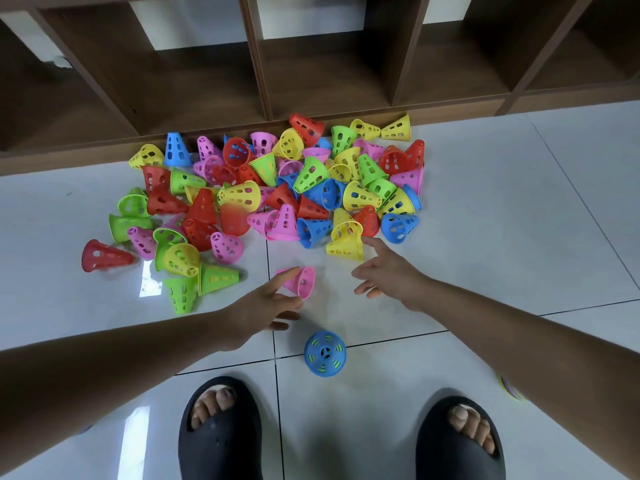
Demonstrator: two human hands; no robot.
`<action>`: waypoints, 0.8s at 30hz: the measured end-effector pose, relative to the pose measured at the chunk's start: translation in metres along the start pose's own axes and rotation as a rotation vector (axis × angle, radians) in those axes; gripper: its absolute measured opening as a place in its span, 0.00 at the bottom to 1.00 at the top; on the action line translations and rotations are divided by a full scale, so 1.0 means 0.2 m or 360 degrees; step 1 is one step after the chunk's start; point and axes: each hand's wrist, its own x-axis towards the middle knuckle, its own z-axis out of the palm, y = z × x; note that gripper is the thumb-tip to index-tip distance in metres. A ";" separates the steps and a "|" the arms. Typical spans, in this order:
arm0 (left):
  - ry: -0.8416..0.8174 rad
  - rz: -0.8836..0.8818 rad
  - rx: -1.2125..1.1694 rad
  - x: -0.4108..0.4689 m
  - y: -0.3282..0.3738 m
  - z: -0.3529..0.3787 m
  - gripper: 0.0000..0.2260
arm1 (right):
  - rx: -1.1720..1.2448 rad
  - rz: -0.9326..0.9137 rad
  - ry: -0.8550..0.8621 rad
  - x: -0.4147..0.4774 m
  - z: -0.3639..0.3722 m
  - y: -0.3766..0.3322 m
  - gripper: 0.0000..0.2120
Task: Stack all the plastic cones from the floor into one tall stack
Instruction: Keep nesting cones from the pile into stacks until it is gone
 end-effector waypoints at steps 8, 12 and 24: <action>-0.0065 -0.0003 -0.0071 0.04 0.04 0.03 0.33 | 0.0325 0.0198 -0.0057 0.03 0.01 0.01 0.25; -0.0005 0.0005 -0.0031 0.04 0.01 -0.01 0.21 | 0.0202 0.0080 0.0004 -0.02 0.00 0.06 0.22; 0.0349 0.0238 0.0391 0.03 -0.02 -0.05 0.08 | -0.0521 -0.0294 0.0543 -0.17 0.01 0.11 0.05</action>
